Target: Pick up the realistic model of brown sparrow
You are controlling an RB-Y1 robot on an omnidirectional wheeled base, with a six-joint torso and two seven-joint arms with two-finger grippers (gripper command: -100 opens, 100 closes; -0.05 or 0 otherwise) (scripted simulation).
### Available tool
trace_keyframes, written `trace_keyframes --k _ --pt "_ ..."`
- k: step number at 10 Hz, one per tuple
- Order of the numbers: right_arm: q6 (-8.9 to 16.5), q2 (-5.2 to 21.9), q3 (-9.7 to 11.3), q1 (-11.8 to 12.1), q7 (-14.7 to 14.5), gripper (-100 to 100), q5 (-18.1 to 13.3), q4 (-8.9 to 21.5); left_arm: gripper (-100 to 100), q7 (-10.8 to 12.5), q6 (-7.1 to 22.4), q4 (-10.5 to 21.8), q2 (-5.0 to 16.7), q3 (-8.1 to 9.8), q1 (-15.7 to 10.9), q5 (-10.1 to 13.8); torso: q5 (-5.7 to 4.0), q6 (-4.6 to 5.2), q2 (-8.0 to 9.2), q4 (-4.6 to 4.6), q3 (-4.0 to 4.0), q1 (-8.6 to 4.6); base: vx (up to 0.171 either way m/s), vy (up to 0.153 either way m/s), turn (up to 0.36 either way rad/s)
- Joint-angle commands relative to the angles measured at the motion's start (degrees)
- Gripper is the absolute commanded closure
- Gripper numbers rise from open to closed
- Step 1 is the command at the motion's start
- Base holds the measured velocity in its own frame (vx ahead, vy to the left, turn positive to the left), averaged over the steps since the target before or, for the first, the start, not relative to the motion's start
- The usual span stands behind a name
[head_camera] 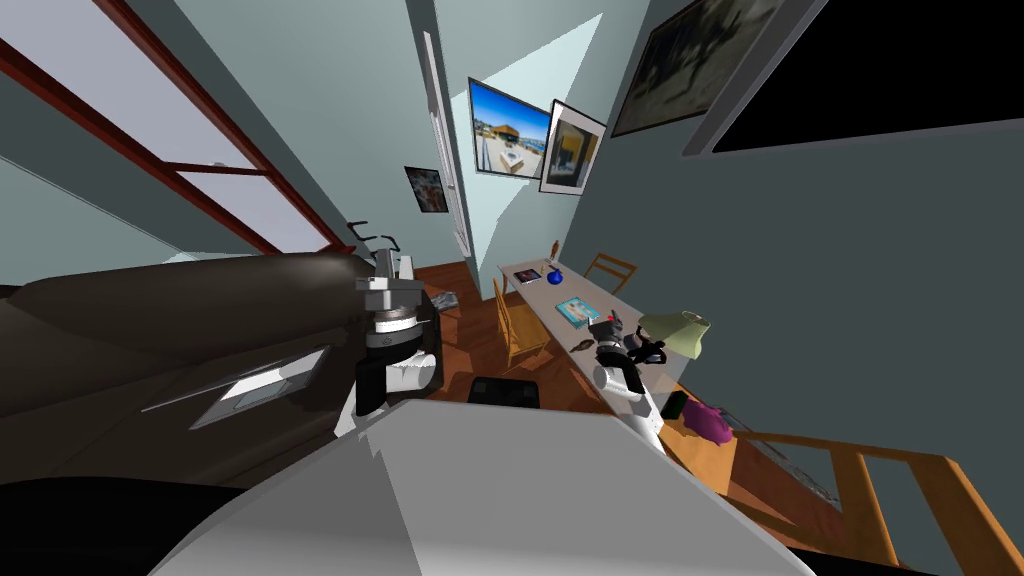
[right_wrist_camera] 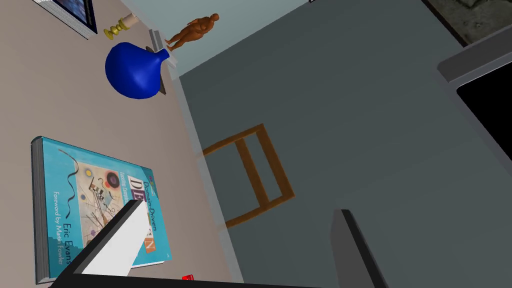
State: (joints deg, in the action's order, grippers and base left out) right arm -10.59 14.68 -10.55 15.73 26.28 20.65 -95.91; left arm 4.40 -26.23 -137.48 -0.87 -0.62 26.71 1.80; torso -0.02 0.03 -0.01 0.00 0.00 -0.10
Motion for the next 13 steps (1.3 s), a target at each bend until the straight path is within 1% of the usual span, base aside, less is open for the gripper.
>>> trace_keyframes --k 1,2,3,4,5,6,7,8,9,10,11,12,13 --pt "2.9 0.7 -1.6 -1.8 2.9 -100 2.3 2.9 0 0.0 0.0 0.0 0.0 0.00 0.0 0.0 0.00 0.00 0.00 0.00 0.00 0.00 0.000 -0.018 0.083" --pt "3.0 0.7 -1.6 -1.8 3.3 -100 2.3 3.8 0 0.0 0.0 0.0 0.0 0.00 0.0 0.0 0.00 -0.02 -0.02 0.00 -0.01 -0.01 0.003 -0.017 0.046" --pt "5.3 1.2 -3.0 -3.2 5.4 -100 4.2 5.6 0 0.0 0.0 0.0 0.0 0.00 0.0 0.0 0.00 0.01 -0.01 0.00 -0.01 -0.01 0.008 -0.020 0.074" --pt "5.3 1.2 -3.0 -3.2 6.1 -100 4.2 7.0 0 0.0 0.0 0.0 0.0 0.00 0.0 0.0 0.00 -0.01 -0.04 0.00 -0.02 -0.02 0.009 -0.018 0.044" --pt "7.7 1.7 -4.4 -4.7 8.2 -100 6.2 9.1 0 0.0 0.0 0.0 0.0 0.00 0.0 0.0 -0.01 0.00 -0.04 -0.01 -0.02 -0.01 0.009 -0.021 0.071" --pt "7.7 1.7 -4.4 -4.7 9.0 -100 6.2 9.6 0 0.0 0.0 0.0 0.0 0.00 0.0 0.0 0.00 -0.01 -0.04 0.00 -0.02 -0.02 0.010 -0.018 0.043" --pt "10.1 2.1 -5.9 -6.2 11.1 -100 8.1 11.7 0 0.0 0.0 0.0 0.0 0.00 0.0 0.0 0.00 0.00 -0.05 -0.01 -0.03 -0.01 0.016 -0.014 0.082" --pt "10.1 2.1 -5.9 -6.2 12.0 -100 8.1 12.8 0 0.0 0.0 0.0 0.0 0.00 0.0 0.0 0.00 -0.01 -0.06 -0.01 -0.03 0.00 0.013 -0.016 0.034" --pt "10.1 2.1 -5.9 -6.2 12.0 -100 8.1 13.7 0 0.0 0.0 0.0 0.0 0.00 0.0 0.0 0.00 0.01 -0.05 -0.01 -0.03 0.01 0.004 -0.009 -0.011" --pt "12.5 2.3 -7.3 -7.7 14.5 -100 10.0 15.8 0 0.0 0.0 0.0 0.0 0.00 0.0 0.0 0.00 0.01 -0.03 -0.01 -0.02 0.03 0.006 -0.014 0.058" --pt "12.5 2.3 -7.3 -7.7 15.0 -100 10.0 17.0 0 0.0 0.0 0.0 0.0 0.00 0.0 0.0 0.01 -0.01 -0.04 0.00 -0.02 0.02 0.012 -0.017 0.047" --pt "14.9 2.5 -8.8 -9.2 16.9 -100 11.9 18.4 0 0.0 0.0 0.0 0.0 0.00 0.0 0.0 0.00 0.01 -0.04 -0.01 -0.02 0.01 0.020 -0.020 0.069" --pt "14.9 2.5 -8.8 -9.2 17.9 -100 11.9 19.7 0 0.0 0.0 0.0 0.0 0.00 0.0 0.0 0.00 -0.01 -0.08 -0.01 -0.04 -0.01 0.018 -0.021 0.031"
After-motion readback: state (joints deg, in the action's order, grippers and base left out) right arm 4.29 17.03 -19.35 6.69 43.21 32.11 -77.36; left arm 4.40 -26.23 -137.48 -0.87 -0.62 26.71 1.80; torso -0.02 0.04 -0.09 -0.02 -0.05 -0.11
